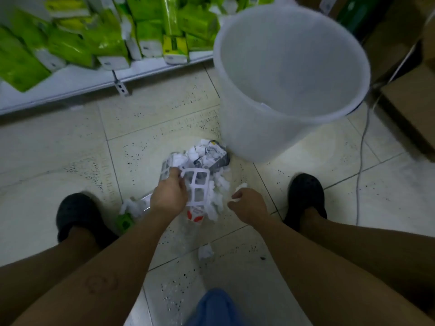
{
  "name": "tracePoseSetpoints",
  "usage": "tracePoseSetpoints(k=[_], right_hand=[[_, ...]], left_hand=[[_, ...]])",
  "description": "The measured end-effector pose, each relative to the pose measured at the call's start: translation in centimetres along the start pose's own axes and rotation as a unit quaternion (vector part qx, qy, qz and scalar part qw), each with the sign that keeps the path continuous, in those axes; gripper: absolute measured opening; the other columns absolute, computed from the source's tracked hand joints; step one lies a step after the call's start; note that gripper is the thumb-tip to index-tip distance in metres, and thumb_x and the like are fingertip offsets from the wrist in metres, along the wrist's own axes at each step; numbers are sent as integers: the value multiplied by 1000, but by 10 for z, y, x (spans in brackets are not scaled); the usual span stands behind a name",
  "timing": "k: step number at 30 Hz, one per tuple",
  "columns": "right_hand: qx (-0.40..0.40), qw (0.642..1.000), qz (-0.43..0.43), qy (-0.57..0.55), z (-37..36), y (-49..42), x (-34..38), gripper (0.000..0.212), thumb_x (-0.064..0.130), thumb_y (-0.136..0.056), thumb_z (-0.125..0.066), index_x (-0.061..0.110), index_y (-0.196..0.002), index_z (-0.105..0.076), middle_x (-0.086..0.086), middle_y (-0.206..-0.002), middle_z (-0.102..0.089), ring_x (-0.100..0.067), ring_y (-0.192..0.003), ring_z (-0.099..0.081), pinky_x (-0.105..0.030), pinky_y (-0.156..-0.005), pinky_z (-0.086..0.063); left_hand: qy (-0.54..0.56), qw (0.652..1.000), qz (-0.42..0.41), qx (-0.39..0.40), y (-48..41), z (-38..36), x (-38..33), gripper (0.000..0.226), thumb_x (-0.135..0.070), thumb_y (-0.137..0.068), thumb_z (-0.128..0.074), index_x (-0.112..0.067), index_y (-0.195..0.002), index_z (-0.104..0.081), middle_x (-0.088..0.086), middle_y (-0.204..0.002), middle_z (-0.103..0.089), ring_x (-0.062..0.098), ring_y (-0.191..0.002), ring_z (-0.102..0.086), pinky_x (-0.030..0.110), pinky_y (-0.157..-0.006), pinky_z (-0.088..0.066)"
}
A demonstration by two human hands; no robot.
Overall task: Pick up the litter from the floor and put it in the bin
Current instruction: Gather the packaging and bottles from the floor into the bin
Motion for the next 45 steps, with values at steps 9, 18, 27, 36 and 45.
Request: tracePoseSetpoints(k=[9, 18, 27, 36, 45], right_hand=[[-37, 977, 199, 67, 76, 38, 96, 19, 10, -83, -63, 12, -100, -72, -8, -109, -68, -21, -98, -62, -16, -79, -40], [-148, 946, 282, 68, 195, 84, 144, 28, 18, -80, -66, 20, -106, -58, 7, -88, -52, -18, -84, -54, -24, -74, -40], [-275, 934, 226, -18, 262, 62, 104, 15, 21, -82, -63, 16, -90, -74, -4, -91, -72, -23, -85, -65, -24, -75, -45], [-229, 959, 156, -56, 271, 10, 73, 23, 19, -87, -57, 16, -108, -68, -7, -109, -69, -23, -99, -63, -22, -81, -45], [-167, 973, 157, 30, 260, -11, 43, 65, 26, -87, -58, 25, -145, -29, -9, -137, -49, -28, -123, -48, -40, -103, -42]], left_hand=[[22, 995, -44, -85, 18, 108, -22, 13, -32, -89, -59, -22, -86, -67, -2, -72, -66, 20, -63, -60, 23, -54, -41], [34, 978, -128, -161, 40, 178, -105, 8, -33, -85, -62, -28, -79, -66, -12, -63, -61, 18, -67, -61, 26, -55, -43], [-11, 965, -195, -173, 26, 184, -199, 9, -33, -87, -59, -30, -80, -65, -9, -73, -65, 20, -76, -64, 31, -64, -52], [-61, 955, -242, -159, -28, 131, -266, 15, -34, -88, -57, -24, -87, -68, -4, -79, -71, 25, -79, -64, 32, -62, -52], [-113, 956, -223, -155, -75, 76, -284, 22, -38, -88, -54, -25, -97, -69, 0, -93, -73, 27, -93, -66, 33, -68, -49]])
Point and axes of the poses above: each hand's wrist, its own y-axis away from the middle knuckle, its own z-axis out of the back of the hand, x = y × z, the point moved 2 cm from there along -y, towards the middle knuckle
